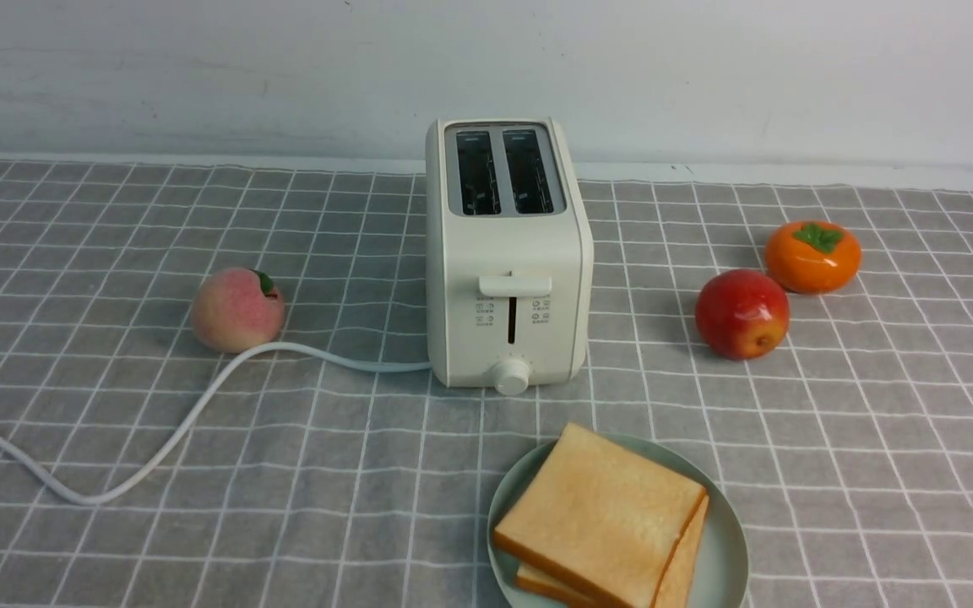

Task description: Take toasted bread from bread machine on grey coffee table place on plate.

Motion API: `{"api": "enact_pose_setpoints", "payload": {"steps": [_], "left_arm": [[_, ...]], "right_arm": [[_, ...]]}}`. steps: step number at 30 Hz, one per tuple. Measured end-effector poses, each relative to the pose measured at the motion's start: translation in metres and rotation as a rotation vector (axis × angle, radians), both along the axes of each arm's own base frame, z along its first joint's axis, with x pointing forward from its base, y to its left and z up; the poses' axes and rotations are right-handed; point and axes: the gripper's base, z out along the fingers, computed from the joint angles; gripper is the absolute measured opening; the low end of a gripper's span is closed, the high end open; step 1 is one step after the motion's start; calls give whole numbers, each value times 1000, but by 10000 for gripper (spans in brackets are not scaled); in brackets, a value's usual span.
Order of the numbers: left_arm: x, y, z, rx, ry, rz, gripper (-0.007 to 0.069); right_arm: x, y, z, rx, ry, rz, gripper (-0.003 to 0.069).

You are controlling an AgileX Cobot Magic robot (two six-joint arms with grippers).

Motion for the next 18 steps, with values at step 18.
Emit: {"api": "enact_pose_setpoints", "payload": {"steps": [18], "left_arm": [[3,6,-39,-89,151,147,-1]], "right_arm": [[0,0,-2,-7,16,3,41]]}}
